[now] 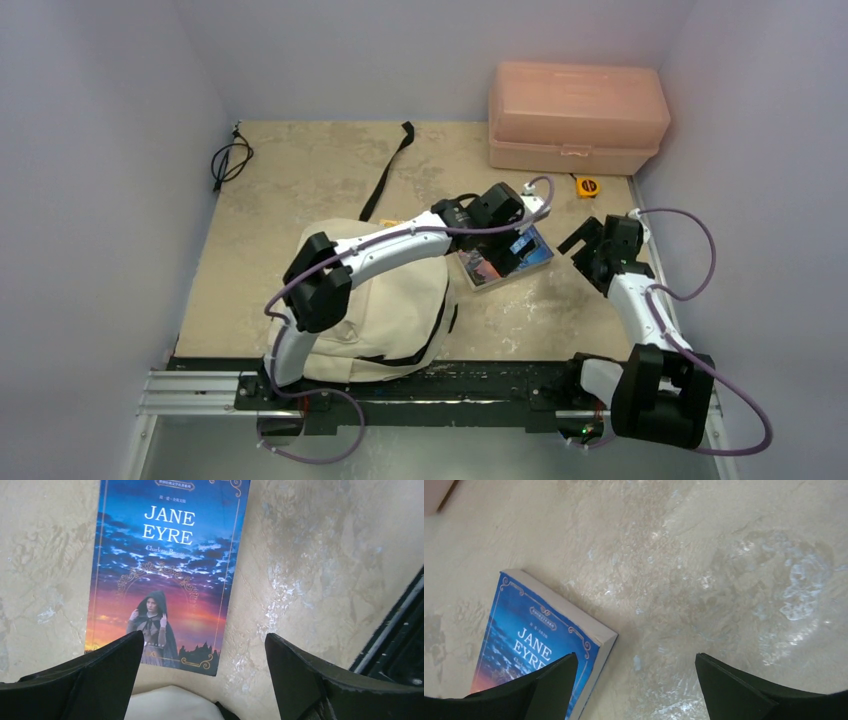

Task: Pack the student bag
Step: Move the book to the center of the board.

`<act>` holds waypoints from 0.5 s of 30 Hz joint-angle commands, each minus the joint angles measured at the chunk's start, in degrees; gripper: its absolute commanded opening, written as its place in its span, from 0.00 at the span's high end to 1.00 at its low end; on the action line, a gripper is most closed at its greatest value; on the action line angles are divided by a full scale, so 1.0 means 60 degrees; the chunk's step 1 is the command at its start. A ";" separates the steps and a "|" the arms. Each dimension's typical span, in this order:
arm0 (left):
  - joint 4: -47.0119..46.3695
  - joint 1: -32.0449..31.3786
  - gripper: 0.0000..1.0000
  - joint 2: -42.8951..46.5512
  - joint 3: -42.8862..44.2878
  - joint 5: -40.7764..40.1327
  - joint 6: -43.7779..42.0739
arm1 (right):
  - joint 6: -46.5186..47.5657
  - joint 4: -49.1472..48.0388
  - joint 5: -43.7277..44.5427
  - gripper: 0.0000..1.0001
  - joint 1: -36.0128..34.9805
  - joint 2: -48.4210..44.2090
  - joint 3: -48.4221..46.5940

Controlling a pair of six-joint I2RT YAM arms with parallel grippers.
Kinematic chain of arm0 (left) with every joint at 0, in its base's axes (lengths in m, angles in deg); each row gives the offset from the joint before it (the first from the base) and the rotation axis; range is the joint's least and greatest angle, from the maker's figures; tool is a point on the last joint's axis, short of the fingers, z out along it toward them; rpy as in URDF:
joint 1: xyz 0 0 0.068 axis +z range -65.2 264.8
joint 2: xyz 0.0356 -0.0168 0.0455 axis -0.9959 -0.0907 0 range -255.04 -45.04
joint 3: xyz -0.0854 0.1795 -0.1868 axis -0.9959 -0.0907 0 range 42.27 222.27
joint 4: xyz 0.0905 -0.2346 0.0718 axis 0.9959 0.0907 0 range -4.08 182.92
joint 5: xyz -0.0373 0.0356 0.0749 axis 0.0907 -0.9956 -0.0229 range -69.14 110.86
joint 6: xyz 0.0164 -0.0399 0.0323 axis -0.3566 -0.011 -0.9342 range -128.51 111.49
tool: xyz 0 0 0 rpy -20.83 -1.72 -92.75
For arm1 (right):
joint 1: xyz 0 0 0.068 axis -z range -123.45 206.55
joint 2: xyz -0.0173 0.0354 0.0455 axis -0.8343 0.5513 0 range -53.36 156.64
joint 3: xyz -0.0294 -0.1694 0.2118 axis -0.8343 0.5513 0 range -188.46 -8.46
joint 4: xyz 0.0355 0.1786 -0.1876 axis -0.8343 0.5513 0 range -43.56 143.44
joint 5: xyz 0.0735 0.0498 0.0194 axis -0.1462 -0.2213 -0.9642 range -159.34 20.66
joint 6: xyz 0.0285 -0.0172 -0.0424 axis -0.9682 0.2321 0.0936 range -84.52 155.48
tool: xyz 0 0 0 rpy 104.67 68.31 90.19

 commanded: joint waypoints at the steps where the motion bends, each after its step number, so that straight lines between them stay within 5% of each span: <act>1: -0.0442 -0.0465 0.07 -0.0694 0.0143 -0.1512 -0.0989 | 0.0476 -0.0802 -0.1199 0.08 0.0007 0.0272 -0.0399; 15: 0.0176 -0.0546 0.07 -0.2177 0.0996 -0.1541 -0.0953 | 0.0845 -0.1548 -0.2167 0.08 0.0007 0.0292 0.0205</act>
